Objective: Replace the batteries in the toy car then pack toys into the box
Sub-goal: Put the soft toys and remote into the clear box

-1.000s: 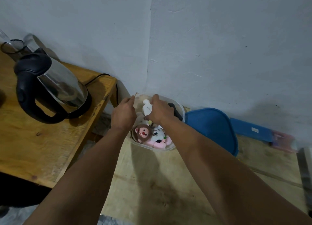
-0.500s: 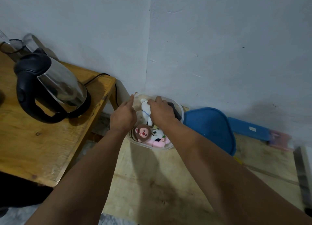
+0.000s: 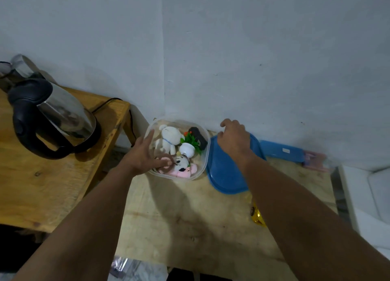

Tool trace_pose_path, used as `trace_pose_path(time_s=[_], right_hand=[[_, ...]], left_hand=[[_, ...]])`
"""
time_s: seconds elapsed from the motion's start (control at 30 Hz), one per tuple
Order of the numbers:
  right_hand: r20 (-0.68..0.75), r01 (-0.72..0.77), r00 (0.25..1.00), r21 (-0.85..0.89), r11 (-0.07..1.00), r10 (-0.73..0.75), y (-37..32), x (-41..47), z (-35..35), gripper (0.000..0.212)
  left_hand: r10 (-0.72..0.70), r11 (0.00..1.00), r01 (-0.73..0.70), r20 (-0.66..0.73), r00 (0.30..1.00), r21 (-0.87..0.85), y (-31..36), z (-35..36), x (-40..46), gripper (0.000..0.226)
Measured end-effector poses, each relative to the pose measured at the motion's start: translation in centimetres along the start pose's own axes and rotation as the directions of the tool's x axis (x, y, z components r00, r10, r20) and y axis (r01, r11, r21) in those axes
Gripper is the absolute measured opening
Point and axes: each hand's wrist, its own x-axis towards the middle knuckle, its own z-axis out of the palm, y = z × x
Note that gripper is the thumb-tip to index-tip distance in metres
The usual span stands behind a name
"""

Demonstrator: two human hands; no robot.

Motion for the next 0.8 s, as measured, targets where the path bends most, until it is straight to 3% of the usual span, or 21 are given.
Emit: trace_pose_path(time_s=[0.13, 0.27, 0.4, 0.53, 0.63, 0.8], right_hand=[[0.057, -0.208, 0.974, -0.149, 0.967, 0.218, 3.2, -1.2, -0.8, 0.046], [0.220, -0.420, 0.867, -0.161, 0.893, 0.447, 5.4, -2.2, -0.4, 0.092], [0.313, -0.482, 0.795, -0.195, 0.854, 0.520, 6.5, -3.0, 0.6, 0.132], [0.315, -0.502, 0.778, -0.209, 0.839, 0.544, 7.2, -3.4, 1.6, 0.142], [0.333, -0.539, 0.748, -0.201, 0.818, 0.575, 7.7, -3.2, 2.2, 0.147], [0.335, -0.606, 0.723, -0.115, 0.787, 0.605, 8.7, -2.8, 2.3, 0.146]], left_hand=[[-0.069, 0.986, 0.072, -0.024, 0.997, 0.147, 0.2, 1.2, 0.3, 0.138], [-0.131, 0.962, 0.146, -0.083, 0.988, 0.228, 0.5, 2.4, 0.5, 0.140], [-0.137, 0.957, 0.157, -0.097, 0.986, 0.245, 0.4, 2.7, 0.4, 0.143], [-0.086, 0.981, 0.098, -0.075, 0.993, 0.170, 0.1, 2.0, 0.2, 0.140], [-0.050, 0.994, 0.064, -0.152, 0.987, 0.090, 0.2, 1.8, -0.2, 0.120], [-0.098, 0.995, 0.090, -0.370, 0.924, -0.037, 1.1, 2.2, -0.6, 0.065]])
